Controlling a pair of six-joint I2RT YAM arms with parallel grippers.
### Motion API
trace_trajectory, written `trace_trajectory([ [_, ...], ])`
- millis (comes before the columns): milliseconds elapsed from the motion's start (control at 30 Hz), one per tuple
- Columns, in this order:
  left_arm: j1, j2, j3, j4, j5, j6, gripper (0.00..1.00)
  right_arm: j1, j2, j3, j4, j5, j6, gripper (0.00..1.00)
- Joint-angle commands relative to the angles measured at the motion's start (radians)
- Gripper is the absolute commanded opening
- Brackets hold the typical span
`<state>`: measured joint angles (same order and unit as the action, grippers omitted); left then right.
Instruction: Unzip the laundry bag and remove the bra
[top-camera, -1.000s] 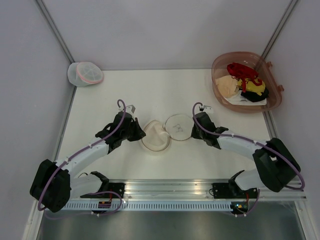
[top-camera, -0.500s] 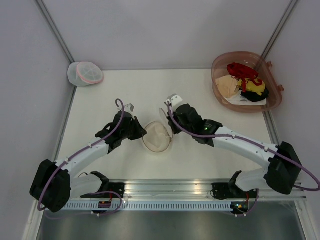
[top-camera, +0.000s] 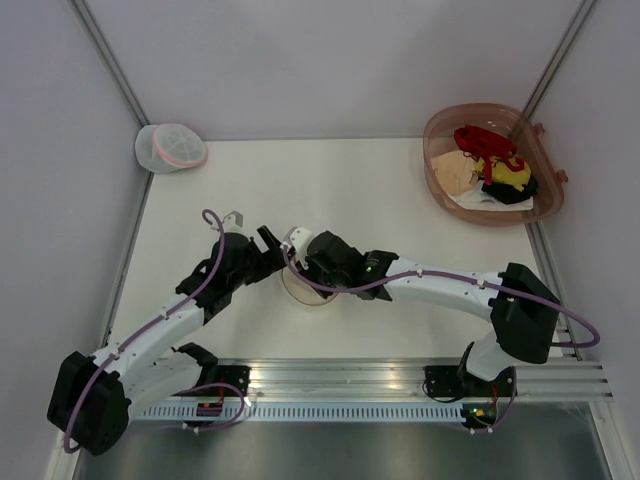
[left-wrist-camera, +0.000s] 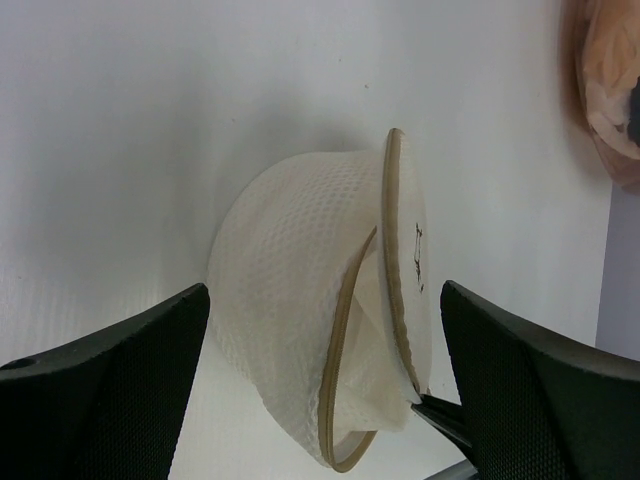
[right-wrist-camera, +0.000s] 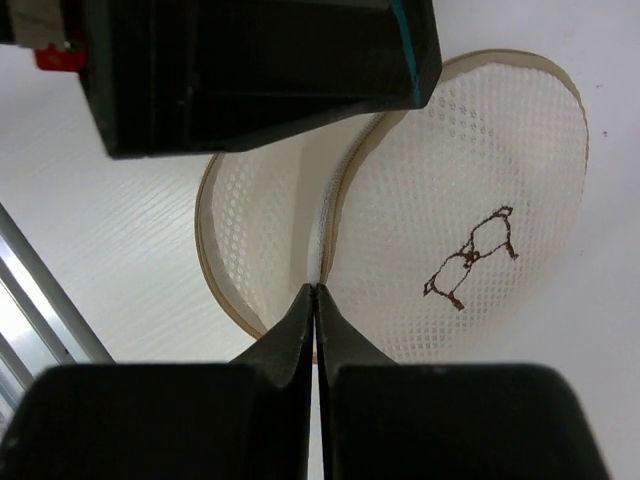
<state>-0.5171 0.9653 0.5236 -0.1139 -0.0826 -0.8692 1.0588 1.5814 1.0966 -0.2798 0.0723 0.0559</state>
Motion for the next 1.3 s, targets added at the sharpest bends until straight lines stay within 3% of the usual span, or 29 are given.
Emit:
trace_trajectory([
  [0, 0.015, 0.003, -0.013, 0.043, -0.022, -0.05, 1.0, 0.007, -0.007, 0.037, 0.034, -0.068, -0.034, 0.0],
  [300, 0.052, 0.082, -0.033, 0.155, 0.078, -0.094, 0.99, 0.013, -0.04, -0.013, 0.1, -0.29, -0.047, 0.01],
  [467, 0.052, 0.11, -0.02, 0.195, 0.156, -0.093, 0.99, 0.017, -0.043, -0.023, 0.106, -0.307, -0.047, 0.0],
  [567, 0.054, 0.125, -0.02, 0.223, 0.202, -0.076, 0.86, 0.017, -0.035, -0.023, 0.102, -0.319, -0.045, 0.01],
  [600, 0.052, 0.131, -0.022, 0.232, 0.231, -0.067, 0.69, 0.018, -0.035, -0.026, 0.102, -0.321, -0.047, 0.0],
  [667, 0.054, 0.147, -0.019, 0.238, 0.253, -0.053, 0.48, 0.018, -0.037, -0.027, 0.103, -0.318, -0.047, 0.0],
  [700, 0.054, 0.16, -0.016, 0.237, 0.271, -0.048, 0.24, 0.018, -0.037, -0.029, 0.103, -0.318, -0.047, 0.0],
  [800, 0.057, 0.18, -0.007, 0.215, 0.293, -0.033, 0.02, 0.017, -0.044, -0.033, 0.1, -0.306, -0.047, 0.0],
  [867, 0.06, 0.196, -0.001, 0.211, 0.303, -0.024, 0.02, 0.018, -0.057, -0.037, 0.096, -0.286, -0.047, 0.05],
  [1033, 0.068, 0.21, 0.006, 0.209, 0.337, -0.002, 0.02, 0.017, -0.101, -0.058, 0.111, -0.252, -0.047, 0.02],
  [1067, 0.068, 0.211, 0.007, 0.207, 0.339, -0.001, 0.02, 0.017, -0.1, -0.055, 0.107, -0.247, -0.045, 0.06],
  [1100, 0.069, 0.211, 0.007, 0.206, 0.34, 0.004, 0.02, 0.018, -0.1, -0.049, 0.099, -0.238, -0.047, 0.35],
  [1133, 0.072, 0.21, 0.007, 0.204, 0.342, 0.01, 0.02, 0.018, -0.101, -0.043, 0.076, -0.224, -0.041, 0.51],
  [1167, 0.072, 0.21, 0.009, 0.203, 0.345, 0.013, 0.02, 0.018, -0.109, -0.035, 0.068, -0.198, -0.038, 0.73],
  [1267, 0.083, 0.21, 0.009, 0.198, 0.351, 0.029, 0.02, 0.01, -0.184, -0.064, 0.089, -0.079, 0.004, 0.97],
])
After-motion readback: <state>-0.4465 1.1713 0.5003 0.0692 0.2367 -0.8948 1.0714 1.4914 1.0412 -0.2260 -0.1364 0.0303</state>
